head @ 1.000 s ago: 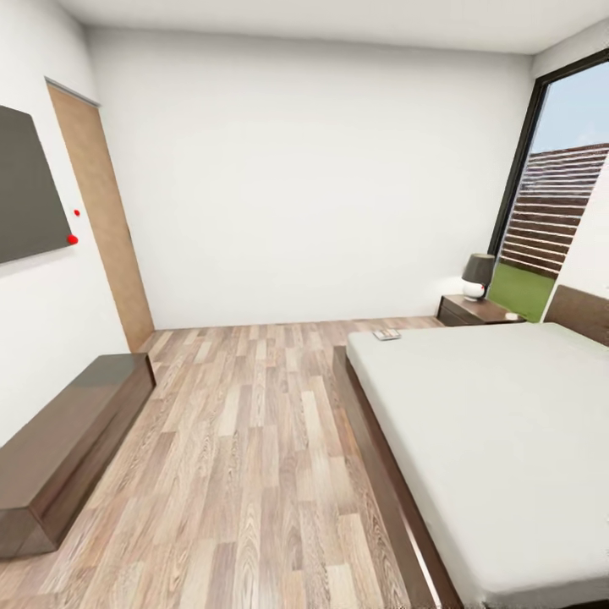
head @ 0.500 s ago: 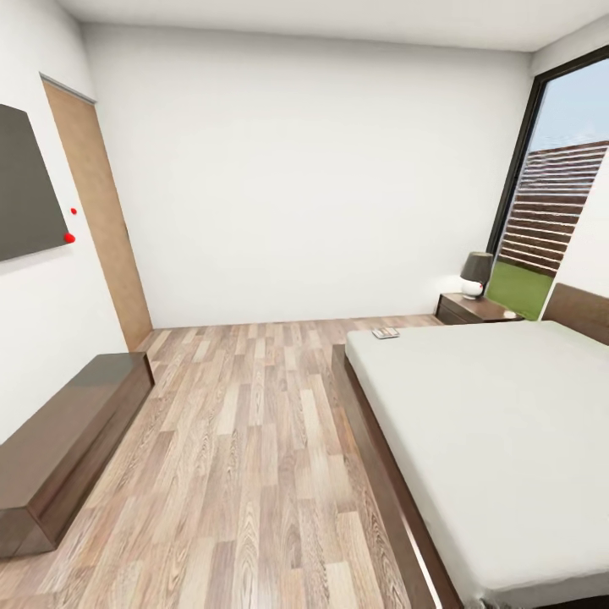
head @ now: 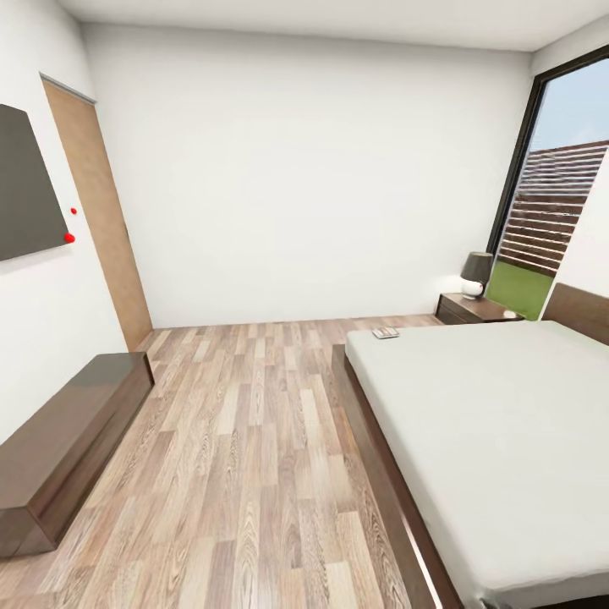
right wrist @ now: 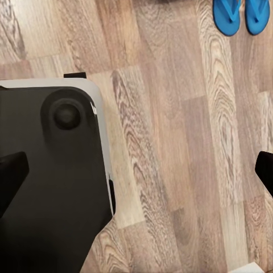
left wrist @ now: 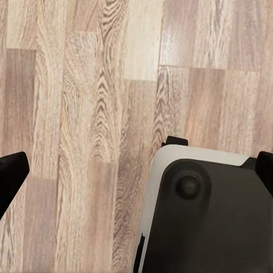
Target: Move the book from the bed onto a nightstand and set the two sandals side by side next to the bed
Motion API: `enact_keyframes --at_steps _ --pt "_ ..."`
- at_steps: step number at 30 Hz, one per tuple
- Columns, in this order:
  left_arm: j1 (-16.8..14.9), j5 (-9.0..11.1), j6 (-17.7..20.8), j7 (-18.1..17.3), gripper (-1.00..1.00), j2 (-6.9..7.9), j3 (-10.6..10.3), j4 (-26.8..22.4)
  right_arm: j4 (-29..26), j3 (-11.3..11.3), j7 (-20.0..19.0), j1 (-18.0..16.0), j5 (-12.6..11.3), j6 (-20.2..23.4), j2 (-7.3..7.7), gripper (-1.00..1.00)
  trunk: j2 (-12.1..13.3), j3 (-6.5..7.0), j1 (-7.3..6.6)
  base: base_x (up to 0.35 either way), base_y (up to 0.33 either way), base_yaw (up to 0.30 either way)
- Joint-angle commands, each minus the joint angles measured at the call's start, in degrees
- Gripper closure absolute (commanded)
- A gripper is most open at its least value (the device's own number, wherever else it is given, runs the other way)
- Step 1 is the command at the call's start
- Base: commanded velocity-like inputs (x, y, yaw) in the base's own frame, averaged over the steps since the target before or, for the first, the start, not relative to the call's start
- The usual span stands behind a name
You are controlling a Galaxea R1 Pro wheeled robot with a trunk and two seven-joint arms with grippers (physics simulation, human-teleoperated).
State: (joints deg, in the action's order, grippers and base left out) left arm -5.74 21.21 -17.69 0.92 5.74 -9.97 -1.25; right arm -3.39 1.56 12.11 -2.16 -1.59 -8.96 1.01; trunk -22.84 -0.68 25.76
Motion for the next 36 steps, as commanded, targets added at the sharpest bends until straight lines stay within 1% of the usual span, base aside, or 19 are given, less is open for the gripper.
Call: enact_keyframes --at_steps 1,29,36 --pt "0.0 0.4 -0.2 0.1 -1.00 0.00 -0.5 0.0 0.1 0.1 0.0 0.0 -0.2 -0.3 -0.01 -1.00 -0.1 -0.07 0.03 0.000 0.000 0.000" --pt "-0.1 0.4 -0.1 0.2 -1.00 0.07 -0.4 0.0 0.0 0.1 0.0 0.0 -0.2 -0.3 -0.13 -1.00 -0.1 -0.07 0.03 0.000 0.001 0.001" --pt "-0.1 0.4 -0.1 0.2 -1.00 0.06 -0.5 0.0 0.0 0.1 0.0 0.0 -0.2 -0.3 -0.13 -1.00 -0.1 -0.09 0.03 0.000 0.099 0.095"
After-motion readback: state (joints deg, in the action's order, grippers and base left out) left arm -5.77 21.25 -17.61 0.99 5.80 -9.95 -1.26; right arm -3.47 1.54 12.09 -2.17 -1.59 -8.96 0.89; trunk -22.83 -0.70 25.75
